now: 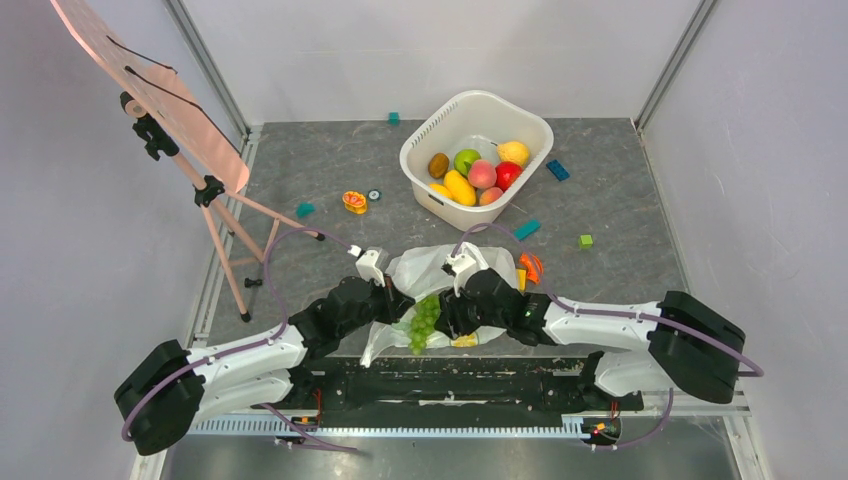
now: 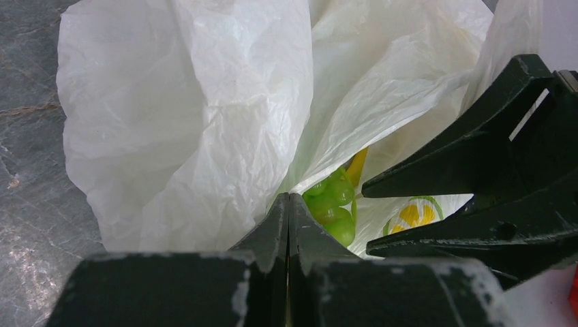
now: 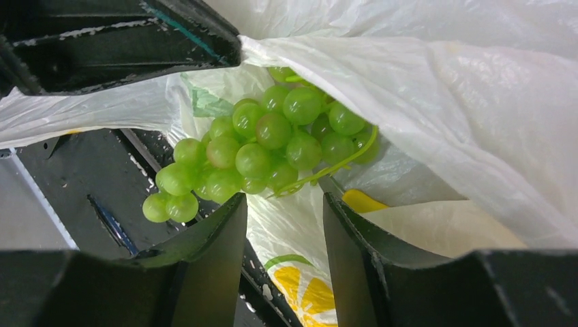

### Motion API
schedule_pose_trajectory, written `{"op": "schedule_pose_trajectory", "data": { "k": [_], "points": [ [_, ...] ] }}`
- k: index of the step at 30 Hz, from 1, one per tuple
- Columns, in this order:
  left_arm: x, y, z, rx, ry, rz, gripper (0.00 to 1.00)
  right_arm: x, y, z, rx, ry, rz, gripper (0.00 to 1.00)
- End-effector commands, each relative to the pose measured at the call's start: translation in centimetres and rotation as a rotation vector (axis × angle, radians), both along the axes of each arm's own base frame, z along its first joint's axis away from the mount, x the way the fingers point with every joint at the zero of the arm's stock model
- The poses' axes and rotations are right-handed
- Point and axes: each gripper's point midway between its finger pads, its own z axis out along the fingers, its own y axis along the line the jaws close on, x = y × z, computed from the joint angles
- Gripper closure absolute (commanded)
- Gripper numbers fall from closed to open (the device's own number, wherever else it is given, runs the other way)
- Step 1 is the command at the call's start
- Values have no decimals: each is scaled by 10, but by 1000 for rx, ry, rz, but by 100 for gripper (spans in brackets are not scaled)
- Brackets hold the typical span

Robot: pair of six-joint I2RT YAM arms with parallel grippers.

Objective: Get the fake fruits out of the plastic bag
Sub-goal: Take out the fake fruit from the plastic bag.

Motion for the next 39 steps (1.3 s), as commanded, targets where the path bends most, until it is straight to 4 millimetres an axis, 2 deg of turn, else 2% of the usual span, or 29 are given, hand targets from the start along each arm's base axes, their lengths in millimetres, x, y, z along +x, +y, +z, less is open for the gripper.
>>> {"op": "schedule_pose_trajectory", "data": {
  "k": [1, 10, 17, 22, 24, 28, 39],
  "points": [
    [3, -6, 11, -50, -19, 3, 98, 7, 5, -2, 38, 8, -31, 52],
    [3, -7, 13, -49, -24, 0, 98, 11, 4, -17, 53, 33, -51, 54],
    [3, -7, 13, -52, -25, 0, 98, 10, 15, -12, 141, 31, -24, 58],
    [3, -6, 11, -48, -24, 2, 98, 12, 16, -10, 166, 19, -33, 77],
    [2, -5, 11, -47, -23, 3, 98, 13, 15, -6, 179, 5, -38, 87],
    [2, -4, 10, -45, -24, 6, 98, 16, 10, 4, 200, -29, -59, 100],
    [3, -2, 6, -43, -22, 16, 98, 18, -8, 48, 224, -112, -89, 100]
  ]
}}
